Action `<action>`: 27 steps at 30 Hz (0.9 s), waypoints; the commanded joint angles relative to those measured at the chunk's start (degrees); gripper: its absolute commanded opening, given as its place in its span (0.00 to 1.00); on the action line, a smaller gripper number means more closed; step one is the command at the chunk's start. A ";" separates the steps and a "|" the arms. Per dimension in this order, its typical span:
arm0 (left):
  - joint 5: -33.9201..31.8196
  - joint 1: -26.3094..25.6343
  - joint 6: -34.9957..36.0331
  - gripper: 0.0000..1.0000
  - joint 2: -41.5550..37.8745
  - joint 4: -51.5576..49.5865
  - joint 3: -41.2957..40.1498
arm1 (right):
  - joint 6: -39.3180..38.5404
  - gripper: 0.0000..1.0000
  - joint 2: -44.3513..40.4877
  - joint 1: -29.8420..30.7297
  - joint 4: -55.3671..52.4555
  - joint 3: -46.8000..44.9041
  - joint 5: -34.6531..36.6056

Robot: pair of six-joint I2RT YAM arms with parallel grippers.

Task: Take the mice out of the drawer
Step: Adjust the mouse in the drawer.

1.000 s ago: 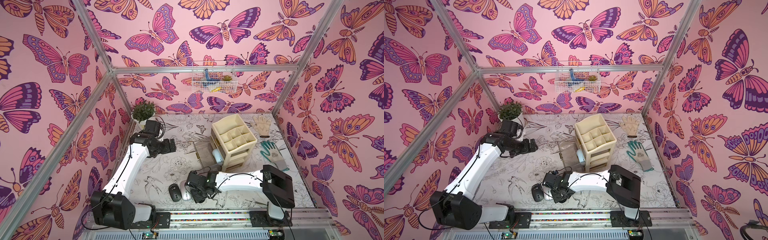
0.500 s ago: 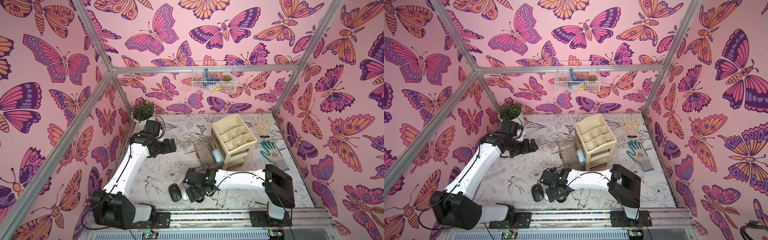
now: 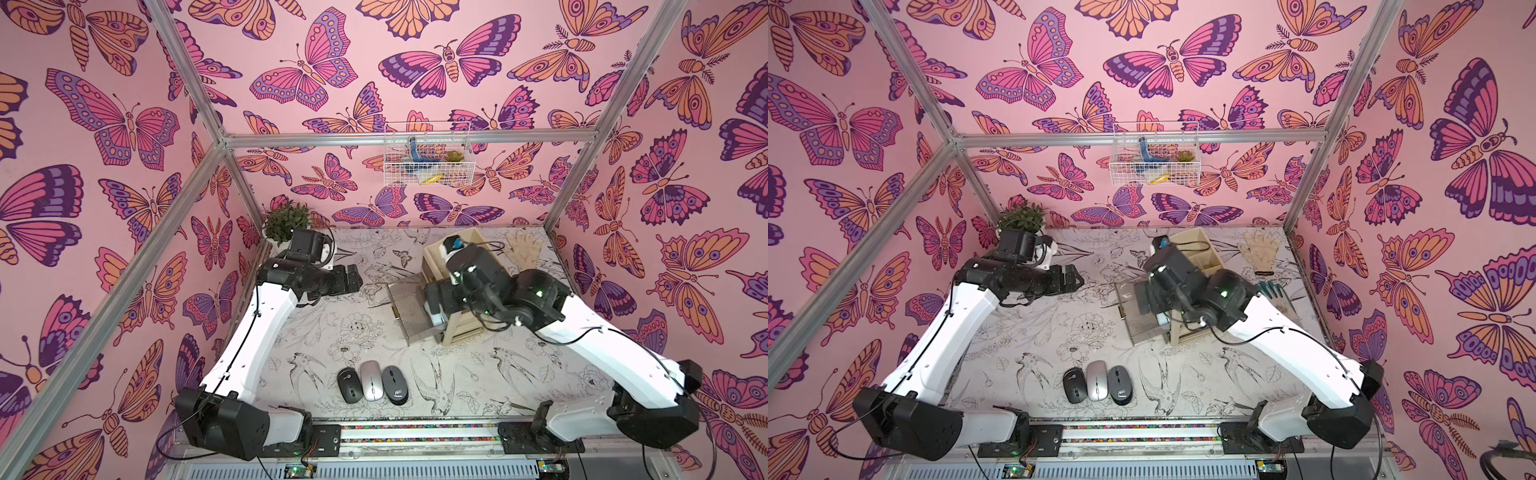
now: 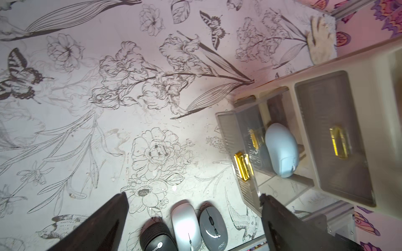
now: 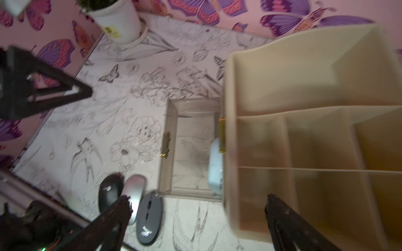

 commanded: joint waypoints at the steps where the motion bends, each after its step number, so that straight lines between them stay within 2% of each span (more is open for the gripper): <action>1: 4.37 -5.40 -0.02 0.97 2.50 0.31 1.32 | -7.51 0.99 -1.26 -10.49 -1.42 2.84 -4.19; 4: 7.43 -10.21 -1.25 0.88 5.35 3.06 2.06 | -8.94 0.99 -2.00 -20.40 -1.20 2.78 -8.95; 7: 7.67 -14.31 -2.32 0.77 7.72 6.00 3.27 | -10.32 0.99 -2.21 -26.72 -0.84 1.20 -11.71; 8: 7.88 -15.38 -2.70 0.65 8.61 7.27 3.46 | -10.63 0.99 -2.25 -28.56 -0.66 0.44 -12.81; 9: 8.46 -16.02 -3.14 0.45 9.54 8.63 3.47 | -10.87 0.99 -2.36 -30.04 -0.09 -0.69 -13.78; 10: 9.30 -16.44 -3.50 0.32 10.35 9.83 3.50 | -10.90 0.99 -2.29 -31.22 0.32 -1.58 -14.82; 12: 11.50 -17.00 -4.29 0.09 12.46 12.82 3.39 | -11.28 0.99 -1.82 -32.65 1.38 -3.54 -16.80; 13: 12.47 -17.16 -4.69 0.03 13.37 14.03 3.38 | -11.31 0.99 -1.46 -32.91 1.62 -4.18 -16.96; 14: 13.56 -17.35 -4.97 0.00 14.33 15.54 3.38 | -11.45 0.99 -1.00 -33.03 1.84 -4.80 -17.01; 19: 17.08 -17.91 -6.98 0.00 19.38 21.24 3.16 | -11.64 0.99 0.07 -33.32 3.27 -6.76 -18.17; 23: 20.56 -18.50 -10.74 0.00 23.26 27.68 1.87 | -11.89 0.99 0.84 -33.47 3.74 -7.46 -18.71; 27: 21.36 -18.61 -15.07 0.00 25.92 33.78 0.51 | -11.46 0.99 0.98 -33.47 4.65 -8.91 -20.08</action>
